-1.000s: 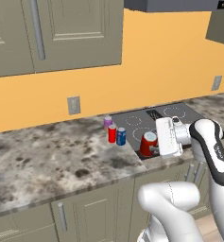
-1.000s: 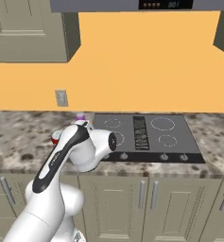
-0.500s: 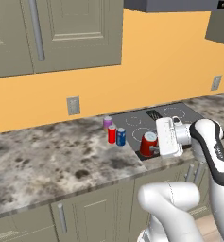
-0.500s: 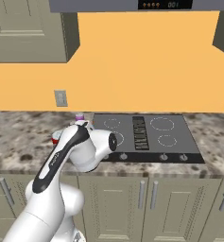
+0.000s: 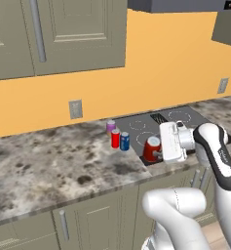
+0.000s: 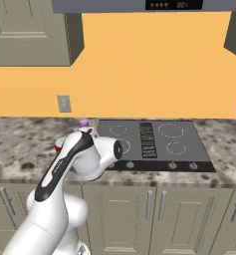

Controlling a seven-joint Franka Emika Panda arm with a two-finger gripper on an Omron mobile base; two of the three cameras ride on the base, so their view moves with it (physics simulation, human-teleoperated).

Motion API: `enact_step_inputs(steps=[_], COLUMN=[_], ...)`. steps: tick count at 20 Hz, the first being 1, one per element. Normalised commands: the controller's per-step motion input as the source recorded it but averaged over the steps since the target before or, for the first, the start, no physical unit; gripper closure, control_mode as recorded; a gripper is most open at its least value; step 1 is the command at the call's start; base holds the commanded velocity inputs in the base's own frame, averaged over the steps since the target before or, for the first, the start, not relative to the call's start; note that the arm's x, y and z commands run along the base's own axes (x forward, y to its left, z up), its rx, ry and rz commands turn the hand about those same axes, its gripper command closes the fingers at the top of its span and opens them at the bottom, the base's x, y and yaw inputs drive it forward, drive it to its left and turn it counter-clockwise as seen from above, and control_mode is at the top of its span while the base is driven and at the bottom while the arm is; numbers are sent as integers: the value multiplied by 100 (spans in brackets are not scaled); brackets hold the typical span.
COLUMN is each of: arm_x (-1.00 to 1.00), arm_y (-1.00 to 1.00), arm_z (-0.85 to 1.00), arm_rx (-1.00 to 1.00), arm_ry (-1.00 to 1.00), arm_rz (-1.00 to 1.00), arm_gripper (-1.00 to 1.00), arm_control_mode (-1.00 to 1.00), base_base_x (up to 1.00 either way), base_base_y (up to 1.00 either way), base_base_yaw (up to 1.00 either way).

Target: Four empty soda cans are scattered around the kitchen. Gather all the cans and cluster them next to the stove for recycling.

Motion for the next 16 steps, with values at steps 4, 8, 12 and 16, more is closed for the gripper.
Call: enact_step_inputs(steps=[4,8,12,16], arm_x=[18,31,50,47], arm_y=[13,16,7,0], arm_z=[-30,-32,-23,-21], arm_rx=[0,0,0,0], arm_ry=[2,0,0,0], arm_rz=[-1,-3,-6,-7], arm_gripper=[100,100,100,100], arm_control_mode=[-100,-100,-100,-100], base_base_x=[0,0,0,0], base_base_y=[0,0,0,0], base_base_yaw=[0,0,0,0])
